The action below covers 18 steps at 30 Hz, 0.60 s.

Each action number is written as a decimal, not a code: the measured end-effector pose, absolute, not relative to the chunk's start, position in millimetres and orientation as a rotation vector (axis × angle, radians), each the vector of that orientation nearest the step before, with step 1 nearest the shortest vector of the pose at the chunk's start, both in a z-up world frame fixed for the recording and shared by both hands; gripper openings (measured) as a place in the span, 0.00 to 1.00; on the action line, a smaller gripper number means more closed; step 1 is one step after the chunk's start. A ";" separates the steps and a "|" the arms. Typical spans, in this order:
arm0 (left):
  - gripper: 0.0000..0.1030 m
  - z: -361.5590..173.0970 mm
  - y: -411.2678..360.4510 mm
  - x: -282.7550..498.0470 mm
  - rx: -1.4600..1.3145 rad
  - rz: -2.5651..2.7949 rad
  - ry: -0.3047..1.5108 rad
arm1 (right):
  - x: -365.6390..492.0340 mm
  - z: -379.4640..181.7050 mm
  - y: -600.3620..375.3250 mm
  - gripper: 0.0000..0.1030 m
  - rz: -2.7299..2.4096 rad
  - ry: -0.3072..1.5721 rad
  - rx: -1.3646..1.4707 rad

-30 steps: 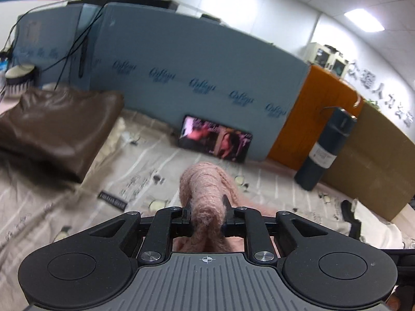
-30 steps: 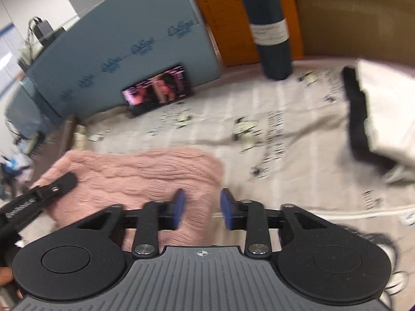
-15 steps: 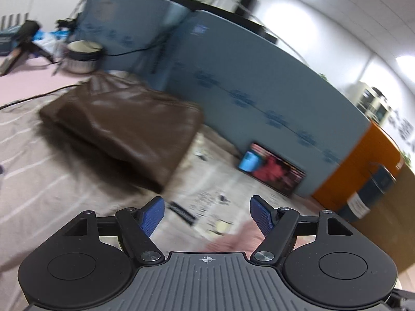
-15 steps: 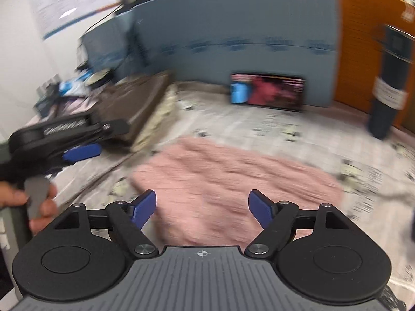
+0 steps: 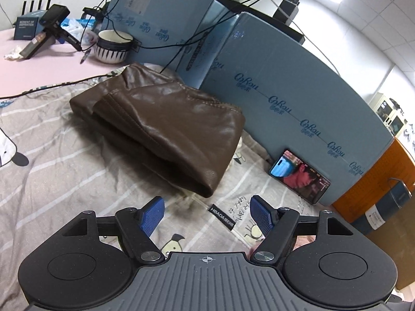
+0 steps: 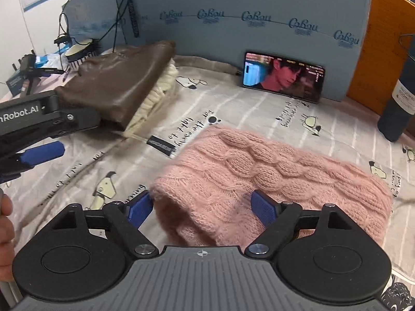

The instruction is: Fold clothes

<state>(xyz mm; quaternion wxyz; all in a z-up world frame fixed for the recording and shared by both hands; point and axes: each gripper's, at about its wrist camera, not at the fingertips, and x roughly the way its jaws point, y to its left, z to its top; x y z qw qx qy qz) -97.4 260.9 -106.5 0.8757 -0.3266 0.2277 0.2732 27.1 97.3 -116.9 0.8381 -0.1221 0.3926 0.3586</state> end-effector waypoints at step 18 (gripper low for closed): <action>0.74 -144.1 234.4 -41.2 -0.656 0.322 0.648 | 27.8 -74.8 10.4 0.16 0.712 0.650 -0.052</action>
